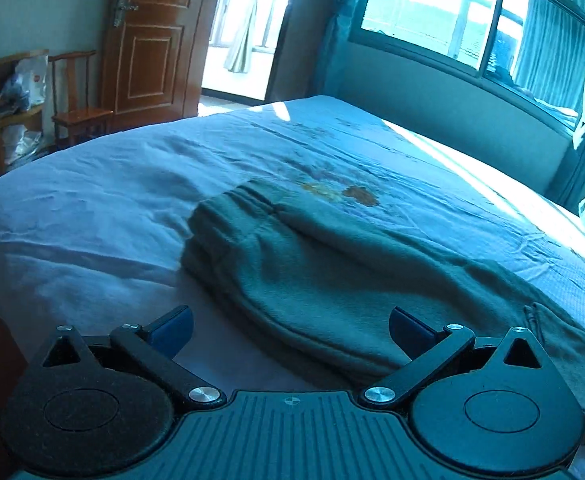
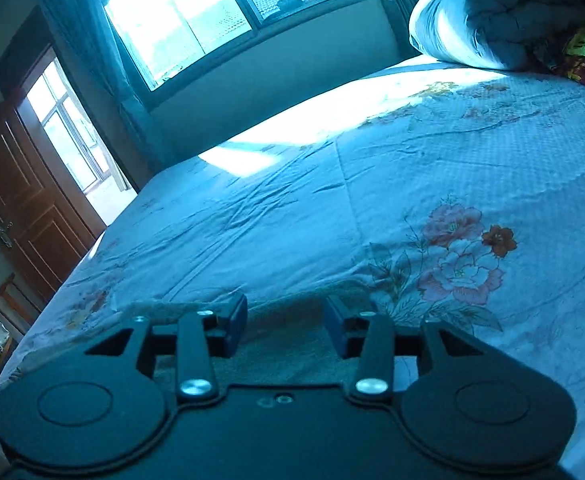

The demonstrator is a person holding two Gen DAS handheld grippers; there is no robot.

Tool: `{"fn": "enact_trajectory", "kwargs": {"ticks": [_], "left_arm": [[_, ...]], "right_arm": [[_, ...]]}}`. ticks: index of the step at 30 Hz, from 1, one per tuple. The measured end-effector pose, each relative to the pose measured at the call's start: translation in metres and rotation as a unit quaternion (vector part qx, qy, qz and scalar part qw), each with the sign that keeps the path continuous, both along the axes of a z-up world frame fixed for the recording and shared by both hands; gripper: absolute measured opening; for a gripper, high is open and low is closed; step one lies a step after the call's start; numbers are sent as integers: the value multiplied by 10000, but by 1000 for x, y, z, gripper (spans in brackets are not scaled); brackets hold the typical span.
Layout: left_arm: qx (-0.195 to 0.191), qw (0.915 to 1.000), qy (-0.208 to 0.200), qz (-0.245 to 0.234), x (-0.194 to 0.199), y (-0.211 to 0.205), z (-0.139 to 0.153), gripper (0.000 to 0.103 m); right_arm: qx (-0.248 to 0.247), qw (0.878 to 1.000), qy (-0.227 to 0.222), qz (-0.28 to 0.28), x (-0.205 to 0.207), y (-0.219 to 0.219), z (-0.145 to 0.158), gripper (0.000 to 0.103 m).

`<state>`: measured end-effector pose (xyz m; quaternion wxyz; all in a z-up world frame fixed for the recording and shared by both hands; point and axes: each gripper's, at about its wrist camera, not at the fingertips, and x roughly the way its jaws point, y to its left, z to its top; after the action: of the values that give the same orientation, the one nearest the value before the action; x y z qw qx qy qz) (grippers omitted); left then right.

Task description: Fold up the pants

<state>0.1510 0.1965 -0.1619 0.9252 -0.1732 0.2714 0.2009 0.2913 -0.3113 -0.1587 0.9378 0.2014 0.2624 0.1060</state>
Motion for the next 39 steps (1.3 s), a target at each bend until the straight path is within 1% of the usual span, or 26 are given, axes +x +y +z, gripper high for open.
{"fn": "enact_trajectory", "kwargs": {"ticks": [1,2,3,6,7,10,14,16,17,18,19,20,21,23,25,27,29,30,31,32,33,34,35,36,37,39], "left_arm": [[-187,9998,76,59,-1,13,-8,103],[-371,9992,117,81,-1,21,-14,103],[-653,9978,78,40,2,30,-21,103],[-1211,9926,-4,-98,16,50,-39,103],[-1450,9892,-116,-167,22,59,-45,103],[-1887,9811,-342,-255,42,77,-60,103],[-2534,9628,-887,-298,63,106,-78,103],[-2657,9564,-1145,-389,71,111,-84,103],[-2631,9559,-1222,-467,74,111,-87,90],[-2531,9594,-1153,-470,76,109,-89,34],[-2672,9567,-1067,-435,78,111,-97,32],[-2865,9492,-1254,-352,74,113,-105,32],[-2900,9460,-1406,-336,71,113,-106,32],[-2710,9501,-1503,-365,67,108,-101,32],[-2539,9528,-1581,-516,66,103,-91,32],[-2435,9558,-1526,-631,67,102,-83,32],[-2345,9591,-1413,-724,70,102,-77,32],[-2289,9606,-1380,-765,71,102,-74,32],[-2257,9610,-1369,-819,72,101,-72,32],[-2223,9614,-1372,-863,71,100,-67,32],[-2160,9627,-1365,-887,65,99,-60,32],[-2070,9649,-1344,-895,68,98,-55,32],[-1944,9674,-1331,-934,69,95,-48,32],[-1840,9690,-1331,-976,69,91,-42,32],[-1698,9702,-1369,-1056,63,85,-32,32],[-1426,9701,-1487,-1283,62,66,-10,32]], "right_arm": [[38,10000,-78,11,-14,3,0,38],[37,10000,-57,26,-22,7,-3,43],[4,10000,18,82,-29,13,-6,43],[-17,9997,165,185,-37,29,-11,43],[-49,9995,201,244,-39,36,-9,43],[-126,9994,125,294,-47,50,-1,43],[-221,9996,117,137,-51,60,1,46],[-227,9996,171,24,-51,65,-2,48],[-241,9995,184,47,-51,69,-4,48],[-311,9993,202,84,-50,76,-5,48],[-448,9986,199,187,-50,87,-5,48],[-569,9977,159,330,-50,99,-5,48],[-690,9964,117,479,-50,110,-6,48],[-1077,9910,18,797,-51,138,-6,49],[-1364,9838,-221,1142,-55,164,-4,51],[-1766,9739,-405,1370,-59,190,-4,52],[-2394,9562,-421,1629,-60,217,-14,50],[-2960,9393,-193,1726,-57,233,-28,50],[-3403,9234,-124,1769,-56,244,-42,51],[-3476,9218,-234,1701,-59,247,-44,52],[-3414,9249,-205,1659,-59,246,-40,51],[-3199,9335,-216,1607,-61,240,-33,47],[-2726,9495,-401,1502,-66,227,-21,50],[-2273,9618,-657,1377,-73,211,-9,54],[-1917,9704,-848,1201,-78,192,1,65],[-1555,9808,-813,852,-76,163,10,67]]}}
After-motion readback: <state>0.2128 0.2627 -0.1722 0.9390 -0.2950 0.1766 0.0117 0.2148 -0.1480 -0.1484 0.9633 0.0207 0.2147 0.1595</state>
